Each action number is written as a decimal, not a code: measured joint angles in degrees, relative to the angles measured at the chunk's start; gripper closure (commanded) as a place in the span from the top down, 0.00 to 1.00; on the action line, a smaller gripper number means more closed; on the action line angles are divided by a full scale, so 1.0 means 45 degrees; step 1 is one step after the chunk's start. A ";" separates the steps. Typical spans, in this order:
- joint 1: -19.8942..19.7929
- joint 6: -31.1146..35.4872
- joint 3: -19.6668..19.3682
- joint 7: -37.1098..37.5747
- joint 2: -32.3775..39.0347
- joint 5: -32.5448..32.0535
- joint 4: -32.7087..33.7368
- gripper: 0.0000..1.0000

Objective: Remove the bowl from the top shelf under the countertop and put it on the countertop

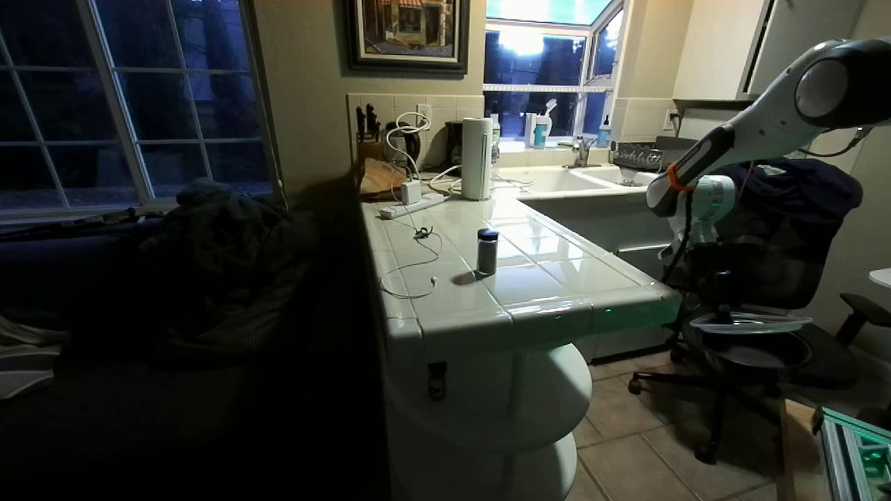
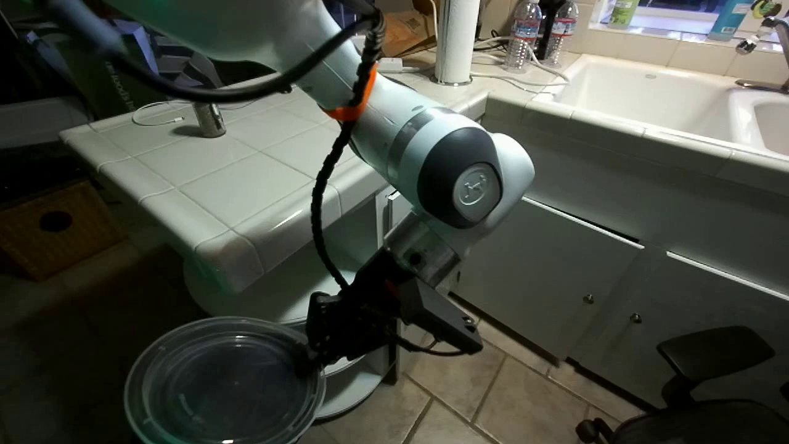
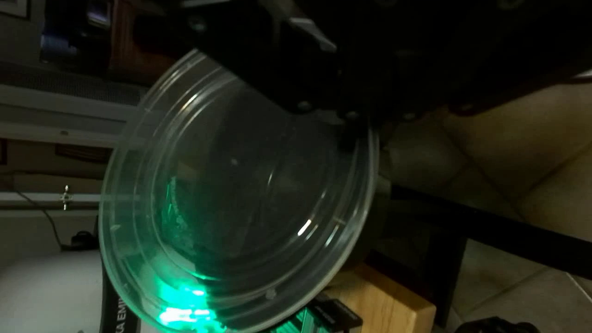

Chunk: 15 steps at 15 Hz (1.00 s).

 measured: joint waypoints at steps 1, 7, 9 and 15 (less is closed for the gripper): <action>0.0136 0.0023 0.0005 -0.0214 -0.0202 -0.0270 -0.0289 0.02; 0.0688 -0.0042 0.0018 -0.1155 -0.1751 -0.0798 -0.1886 0.02; 0.0751 -0.0161 0.0012 -0.1240 -0.2284 -0.0665 -0.2168 0.02; 0.0791 -0.1137 -0.0346 -0.1293 -0.3891 0.0544 -0.2213 0.02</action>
